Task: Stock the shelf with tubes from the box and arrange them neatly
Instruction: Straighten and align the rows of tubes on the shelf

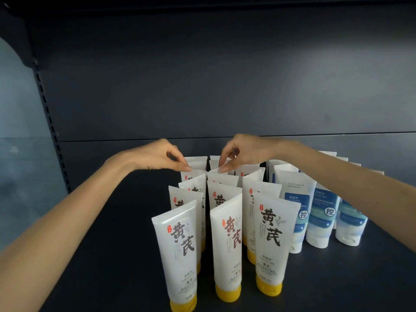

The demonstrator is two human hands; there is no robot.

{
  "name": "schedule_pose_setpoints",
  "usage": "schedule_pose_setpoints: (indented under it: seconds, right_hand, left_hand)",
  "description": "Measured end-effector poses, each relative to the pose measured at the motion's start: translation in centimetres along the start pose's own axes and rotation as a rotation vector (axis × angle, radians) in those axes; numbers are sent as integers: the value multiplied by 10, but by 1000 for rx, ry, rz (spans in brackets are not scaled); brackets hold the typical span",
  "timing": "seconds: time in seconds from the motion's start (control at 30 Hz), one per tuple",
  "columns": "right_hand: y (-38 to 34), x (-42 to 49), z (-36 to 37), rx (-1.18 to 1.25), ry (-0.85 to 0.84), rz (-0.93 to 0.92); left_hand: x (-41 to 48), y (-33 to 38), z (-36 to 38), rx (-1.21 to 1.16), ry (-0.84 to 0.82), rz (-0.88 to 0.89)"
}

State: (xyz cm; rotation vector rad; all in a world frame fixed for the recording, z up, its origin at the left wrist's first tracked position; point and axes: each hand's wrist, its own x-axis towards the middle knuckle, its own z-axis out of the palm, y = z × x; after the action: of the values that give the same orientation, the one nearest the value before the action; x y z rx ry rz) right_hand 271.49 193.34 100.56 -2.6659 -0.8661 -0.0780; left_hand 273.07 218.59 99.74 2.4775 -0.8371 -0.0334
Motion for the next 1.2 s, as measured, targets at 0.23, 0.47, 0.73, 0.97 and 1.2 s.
schedule_pose_setpoints:
  seconds: [0.23, 0.47, 0.73, 0.97, 1.2]
  right_hand:
    - [-2, -5, 2, -25, 46, 41]
    - [-3, -10, 3, -60, 69, 102]
    - [-3, -8, 8, -68, 105, 107]
    - [5, -17, -2, -28, 76, 134]
    - [23, -39, -20, -19, -9, 231]
  left_hand:
    - [-1, -7, 11, 0, 142, 55]
    - [0, -11, 24, 12, 297, 91]
    - [0, -12, 29, 2, 337, 78]
    - [1, -12, 30, -13, 309, 63]
    - [5, -2, 32, -4, 293, 98]
